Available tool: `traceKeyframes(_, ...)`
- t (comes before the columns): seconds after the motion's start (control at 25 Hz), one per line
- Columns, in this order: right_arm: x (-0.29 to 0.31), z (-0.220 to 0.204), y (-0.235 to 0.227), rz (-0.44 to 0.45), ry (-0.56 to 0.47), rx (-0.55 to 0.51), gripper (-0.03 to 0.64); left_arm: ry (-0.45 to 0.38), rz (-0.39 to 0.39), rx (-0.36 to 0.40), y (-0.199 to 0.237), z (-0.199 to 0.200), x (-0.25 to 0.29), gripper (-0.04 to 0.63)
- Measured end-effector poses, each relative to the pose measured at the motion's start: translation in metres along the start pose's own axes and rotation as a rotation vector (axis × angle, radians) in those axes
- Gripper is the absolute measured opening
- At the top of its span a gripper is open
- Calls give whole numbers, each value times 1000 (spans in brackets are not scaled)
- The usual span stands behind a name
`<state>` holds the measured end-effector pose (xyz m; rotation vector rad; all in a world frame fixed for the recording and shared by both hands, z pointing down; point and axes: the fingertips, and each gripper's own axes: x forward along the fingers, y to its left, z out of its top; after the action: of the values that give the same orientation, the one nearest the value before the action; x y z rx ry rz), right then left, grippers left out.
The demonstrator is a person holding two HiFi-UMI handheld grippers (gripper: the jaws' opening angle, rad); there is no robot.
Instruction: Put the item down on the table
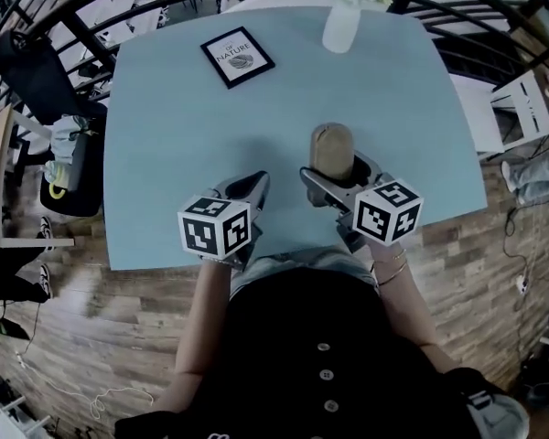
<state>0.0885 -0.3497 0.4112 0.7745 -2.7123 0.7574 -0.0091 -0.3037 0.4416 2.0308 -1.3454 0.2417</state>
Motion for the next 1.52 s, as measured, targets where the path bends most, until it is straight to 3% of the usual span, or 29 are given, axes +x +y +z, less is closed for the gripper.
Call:
traceKeyframes(0.36, 19, 18, -26, 48, 54, -36, 407, -42, 50, -48, 16, 20, 19, 20)
traceKeyframes(0.76, 40, 25, -46, 83, 143, -100, 405, -50, 74, -129, 31, 11, 37, 20)
traceKeyframes(1.04, 49, 16, -59, 103, 238, -161, 407, -67, 85, -161, 35, 7, 43, 20)
traceKeyframes(1.52, 75, -8, -81, 164, 389, -244, 407, -17, 103, -194, 38, -16, 55, 20)
